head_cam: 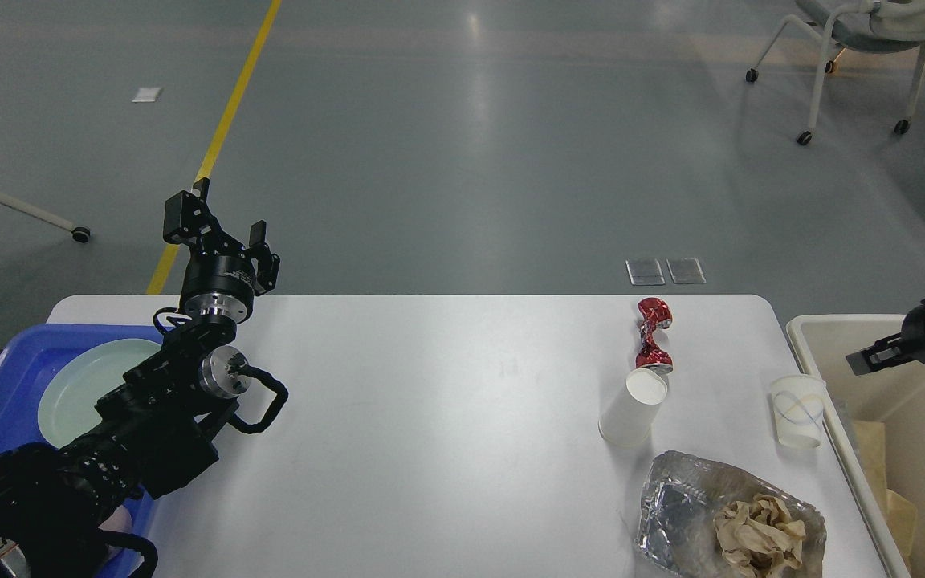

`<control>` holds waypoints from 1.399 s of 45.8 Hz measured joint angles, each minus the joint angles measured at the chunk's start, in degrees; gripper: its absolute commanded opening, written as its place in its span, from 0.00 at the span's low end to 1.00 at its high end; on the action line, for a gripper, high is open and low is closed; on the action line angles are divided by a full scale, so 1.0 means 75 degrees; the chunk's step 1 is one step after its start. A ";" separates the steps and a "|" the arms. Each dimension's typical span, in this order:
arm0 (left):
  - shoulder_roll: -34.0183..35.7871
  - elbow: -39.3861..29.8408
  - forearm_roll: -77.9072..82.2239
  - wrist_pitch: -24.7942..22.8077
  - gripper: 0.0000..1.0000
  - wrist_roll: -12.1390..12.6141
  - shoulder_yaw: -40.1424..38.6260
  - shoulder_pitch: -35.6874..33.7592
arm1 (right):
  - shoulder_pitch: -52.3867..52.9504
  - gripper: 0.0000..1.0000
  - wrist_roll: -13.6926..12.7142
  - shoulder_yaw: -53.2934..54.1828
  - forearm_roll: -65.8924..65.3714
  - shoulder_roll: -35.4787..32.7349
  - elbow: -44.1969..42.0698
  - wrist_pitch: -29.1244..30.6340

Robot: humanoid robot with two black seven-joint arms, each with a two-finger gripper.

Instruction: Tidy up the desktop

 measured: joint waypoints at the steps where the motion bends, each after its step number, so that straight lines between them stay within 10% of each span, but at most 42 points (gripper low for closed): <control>1: 0.0000 0.0000 0.0000 0.0000 1.00 0.0000 0.0000 0.0000 | -0.0020 0.81 0.0001 0.0009 0.0050 0.0043 0.0011 0.0006; 46: 0.0000 0.0001 0.0000 0.0000 1.00 0.0000 0.0000 0.0000 | -0.1112 0.90 -0.0031 0.0972 0.0193 0.0714 0.0064 0.0578; 64: 0.0000 -0.0002 0.0000 0.0000 1.00 0.0000 0.0000 0.0000 | -0.1568 0.90 -0.0907 0.0934 0.0510 0.0833 -0.0046 0.0352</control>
